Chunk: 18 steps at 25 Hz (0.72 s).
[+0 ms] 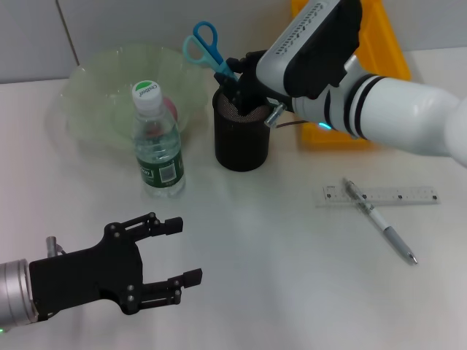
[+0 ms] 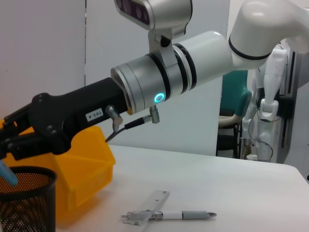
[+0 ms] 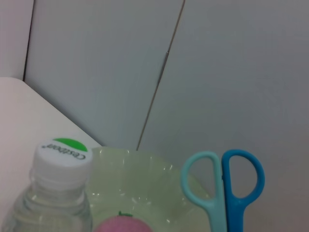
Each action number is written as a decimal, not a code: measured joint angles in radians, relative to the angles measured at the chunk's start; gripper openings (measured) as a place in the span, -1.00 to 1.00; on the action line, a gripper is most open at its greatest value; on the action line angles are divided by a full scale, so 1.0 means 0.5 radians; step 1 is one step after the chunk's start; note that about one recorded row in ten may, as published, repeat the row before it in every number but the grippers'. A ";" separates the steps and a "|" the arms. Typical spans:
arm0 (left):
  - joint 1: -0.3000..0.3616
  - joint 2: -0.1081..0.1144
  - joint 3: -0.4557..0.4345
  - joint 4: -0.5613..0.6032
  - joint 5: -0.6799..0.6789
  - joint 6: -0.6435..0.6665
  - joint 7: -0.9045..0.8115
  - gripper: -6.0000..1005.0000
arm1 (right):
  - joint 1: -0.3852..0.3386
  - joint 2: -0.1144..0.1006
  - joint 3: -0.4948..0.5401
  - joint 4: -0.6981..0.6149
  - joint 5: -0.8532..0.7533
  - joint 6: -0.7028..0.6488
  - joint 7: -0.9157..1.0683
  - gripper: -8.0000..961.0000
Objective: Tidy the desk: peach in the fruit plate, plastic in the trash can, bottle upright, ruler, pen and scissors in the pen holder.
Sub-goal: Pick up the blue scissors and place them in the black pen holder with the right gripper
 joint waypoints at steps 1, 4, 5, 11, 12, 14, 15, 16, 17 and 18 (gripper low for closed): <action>0.001 0.000 0.000 0.000 0.000 0.000 0.001 0.59 | 0.001 0.001 -0.009 0.008 0.001 0.009 0.002 -0.52; 0.003 0.000 0.000 0.000 0.000 0.000 0.002 0.59 | -0.007 0.003 -0.032 0.013 0.002 0.028 0.004 -0.52; 0.004 0.000 0.000 0.000 0.000 0.000 0.002 0.59 | -0.013 0.003 -0.044 0.015 0.003 0.040 0.008 -0.52; 0.013 0.001 0.000 0.006 0.000 0.000 0.006 0.59 | -0.063 0.005 -0.108 0.011 0.003 0.087 0.028 -0.52; 0.013 0.001 0.000 0.006 0.000 0.000 0.006 0.59 | -0.075 0.006 -0.110 0.000 0.003 0.090 0.029 -0.51; 0.017 0.002 0.000 0.006 0.000 0.000 0.006 0.59 | -0.113 0.008 -0.110 -0.040 0.003 0.099 0.033 -0.51; 0.017 0.002 0.000 0.006 0.000 0.000 0.006 0.59 | -0.134 0.008 -0.110 -0.068 0.003 0.102 0.036 -0.39; 0.017 0.002 0.000 0.006 0.000 0.000 0.006 0.59 | -0.165 0.008 -0.110 -0.105 0.004 0.104 0.039 -0.26; 0.019 0.003 0.000 0.006 0.000 0.000 0.006 0.59 | -0.186 0.008 -0.110 -0.134 0.003 0.104 0.044 -0.14; 0.019 0.003 0.000 0.006 0.000 0.000 0.006 0.59 | -0.216 0.008 -0.110 -0.174 0.003 0.105 0.048 -0.09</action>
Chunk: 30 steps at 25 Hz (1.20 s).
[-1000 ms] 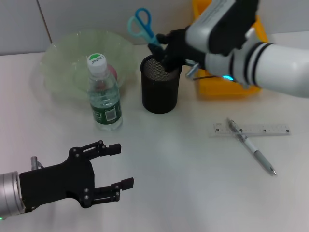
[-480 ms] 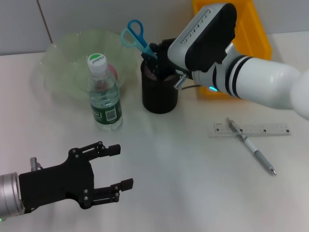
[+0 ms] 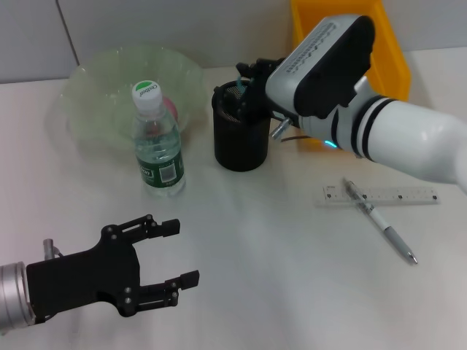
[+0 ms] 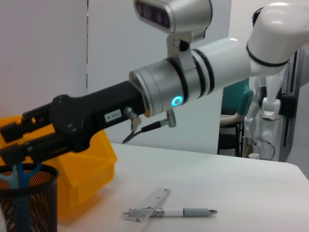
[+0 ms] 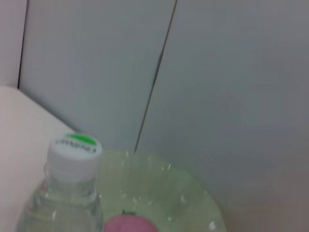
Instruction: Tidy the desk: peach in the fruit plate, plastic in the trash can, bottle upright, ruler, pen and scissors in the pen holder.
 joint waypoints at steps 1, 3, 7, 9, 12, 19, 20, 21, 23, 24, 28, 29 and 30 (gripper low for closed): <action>0.000 0.000 0.000 0.000 0.000 0.000 0.000 0.59 | -0.030 -0.001 0.000 -0.040 0.000 0.000 0.004 -0.05; 0.001 0.000 0.000 0.000 0.000 0.000 0.002 0.59 | -0.086 -0.004 -0.001 -0.111 0.000 0.001 0.005 0.03; 0.006 0.000 0.000 0.001 0.000 0.006 0.004 0.59 | -0.307 -0.008 -0.003 -0.412 -0.001 -0.010 0.004 0.20; 0.007 0.002 -0.001 0.003 0.000 0.019 0.004 0.59 | -0.364 -0.007 0.002 -0.498 0.000 -0.027 0.009 0.28; 0.008 0.002 -0.001 0.003 0.000 0.025 0.004 0.59 | -0.565 0.000 0.140 -0.845 0.002 -0.328 0.125 0.47; 0.009 0.003 -0.010 0.003 0.000 0.047 0.008 0.59 | -0.583 -0.016 0.759 -1.150 -0.025 -1.370 0.749 0.71; 0.009 0.003 -0.010 0.003 0.000 0.047 0.008 0.59 | -0.568 -0.017 0.861 -1.160 -0.033 -1.534 0.791 0.71; 0.008 0.003 -0.011 0.003 0.000 0.049 0.012 0.59 | -0.550 -0.019 0.964 -1.168 -0.053 -1.668 0.815 0.72; 0.007 0.003 -0.011 0.003 0.000 0.049 0.013 0.59 | -0.504 -0.025 1.109 -1.185 -0.159 -1.945 0.802 0.72; 0.004 0.003 -0.010 0.003 0.000 0.049 0.013 0.59 | -0.479 -0.028 1.152 -1.194 -0.229 -2.077 0.762 0.72; -0.008 0.003 -0.005 0.003 0.000 0.049 0.007 0.59 | -0.326 -0.031 1.330 -1.208 -0.481 -2.550 0.537 0.72; -0.010 0.003 -0.004 0.003 0.000 0.049 0.003 0.59 | -0.284 -0.031 1.376 -1.197 -0.522 -2.635 0.482 0.72; -0.010 0.003 -0.004 0.003 0.000 0.050 0.003 0.59 | -0.246 -0.031 1.424 -1.182 -0.565 -2.711 0.399 0.72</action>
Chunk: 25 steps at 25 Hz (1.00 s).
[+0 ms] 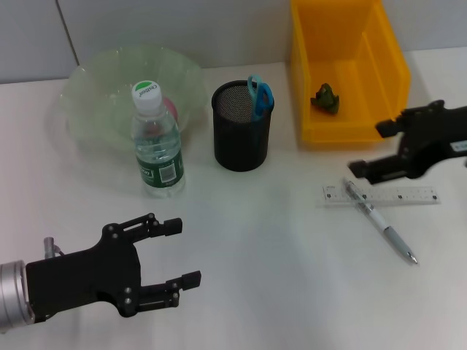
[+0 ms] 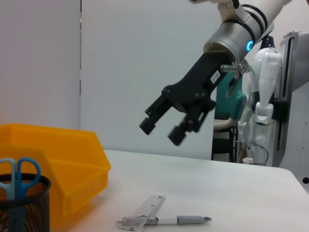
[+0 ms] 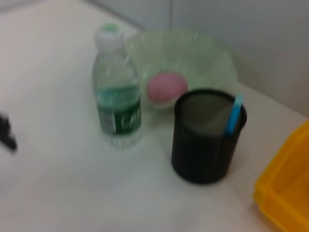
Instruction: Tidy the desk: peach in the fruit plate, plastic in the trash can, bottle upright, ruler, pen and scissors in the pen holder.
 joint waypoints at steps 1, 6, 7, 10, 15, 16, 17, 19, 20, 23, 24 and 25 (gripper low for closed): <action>0.001 -0.001 0.000 0.000 0.000 0.000 0.000 0.59 | 0.025 0.000 0.030 0.009 -0.041 -0.040 -0.090 0.72; 0.011 -0.004 -0.004 0.000 -0.001 0.000 -0.008 0.59 | 0.099 0.004 0.071 0.096 -0.198 -0.083 -0.447 0.72; 0.014 -0.005 -0.004 -0.001 -0.001 0.000 -0.010 0.59 | 0.131 0.004 0.072 0.173 -0.225 -0.085 -0.570 0.72; 0.015 -0.006 -0.005 -0.009 0.000 0.000 -0.014 0.59 | 0.155 0.004 0.073 0.250 -0.235 -0.086 -0.693 0.72; 0.015 -0.006 -0.006 -0.009 0.000 0.000 -0.038 0.59 | 0.237 0.006 0.070 0.414 -0.323 -0.037 -0.866 0.72; 0.015 -0.006 -0.004 -0.007 0.000 0.000 -0.038 0.59 | 0.258 0.006 0.070 0.453 -0.346 -0.014 -0.878 0.72; 0.015 -0.006 -0.002 -0.007 0.000 0.000 -0.038 0.59 | 0.281 0.007 0.069 0.502 -0.367 0.018 -0.889 0.72; 0.015 -0.006 -0.001 -0.006 0.000 -0.001 -0.038 0.59 | 0.329 0.007 0.064 0.605 -0.388 0.076 -0.904 0.72; 0.015 -0.006 0.000 -0.005 0.000 -0.002 -0.038 0.59 | 0.355 0.006 0.061 0.668 -0.397 0.110 -0.910 0.72; 0.015 -0.006 0.000 -0.005 0.000 -0.003 -0.038 0.59 | 0.422 0.007 0.051 0.816 -0.418 0.186 -0.923 0.72; 0.015 -0.006 0.000 -0.005 0.000 -0.003 -0.038 0.59 | 0.441 0.008 0.043 0.859 -0.421 0.203 -0.927 0.72; 0.015 -0.006 0.000 -0.005 0.000 -0.003 -0.038 0.59 | 0.458 0.009 0.031 0.897 -0.424 0.225 -0.930 0.72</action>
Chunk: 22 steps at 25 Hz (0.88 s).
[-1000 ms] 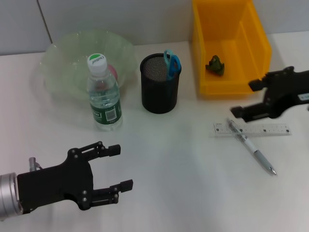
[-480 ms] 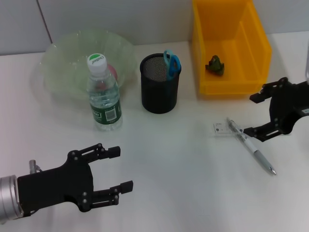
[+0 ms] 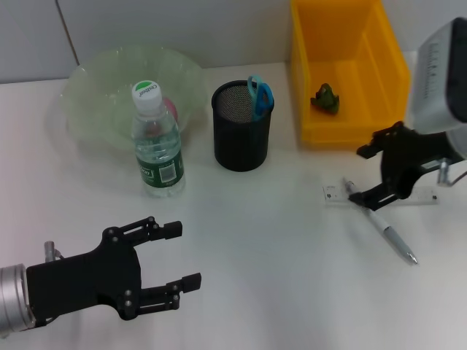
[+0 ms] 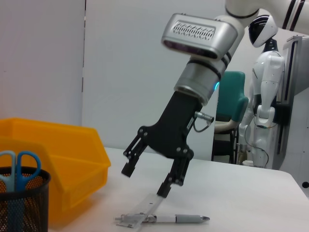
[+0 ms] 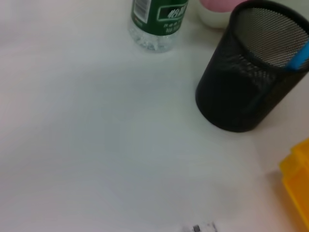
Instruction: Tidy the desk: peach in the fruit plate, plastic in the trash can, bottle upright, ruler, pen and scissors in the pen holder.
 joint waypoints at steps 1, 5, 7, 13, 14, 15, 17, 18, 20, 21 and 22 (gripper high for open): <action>0.000 0.000 0.000 0.000 0.000 0.000 0.000 0.59 | 0.018 0.000 -0.016 0.040 -0.004 0.025 -0.003 0.71; 0.002 0.000 -0.001 -0.003 0.000 0.001 0.000 0.59 | 0.081 -0.002 -0.070 0.151 -0.024 0.097 -0.006 0.71; 0.002 0.000 -0.003 -0.006 0.000 0.001 0.000 0.59 | 0.119 -0.006 -0.077 0.208 -0.029 0.104 -0.009 0.71; 0.008 0.000 -0.009 -0.009 0.000 0.002 0.000 0.59 | 0.204 -0.012 -0.075 0.326 -0.097 0.102 -0.033 0.70; 0.008 0.000 -0.009 -0.010 0.000 0.002 0.000 0.59 | 0.217 -0.014 -0.075 0.344 -0.109 0.099 -0.034 0.70; 0.009 0.000 -0.010 -0.010 0.000 0.002 0.000 0.59 | 0.229 -0.016 -0.075 0.358 -0.118 0.097 -0.037 0.70; 0.009 0.000 -0.011 -0.011 0.000 0.002 0.000 0.59 | 0.247 -0.021 -0.075 0.387 -0.127 0.098 -0.056 0.70; 0.009 0.000 -0.010 -0.010 0.000 0.002 0.000 0.59 | 0.255 -0.023 -0.073 0.399 -0.128 0.101 -0.072 0.69; 0.009 0.000 -0.009 -0.009 0.000 0.002 0.000 0.59 | 0.270 -0.030 -0.066 0.424 -0.130 0.107 -0.100 0.69; 0.009 0.000 -0.009 -0.009 0.000 0.002 0.000 0.59 | 0.280 -0.035 -0.066 0.436 -0.132 0.108 -0.107 0.69; 0.009 0.000 -0.009 -0.009 0.000 0.002 -0.001 0.59 | 0.289 -0.039 -0.065 0.448 -0.135 0.109 -0.113 0.69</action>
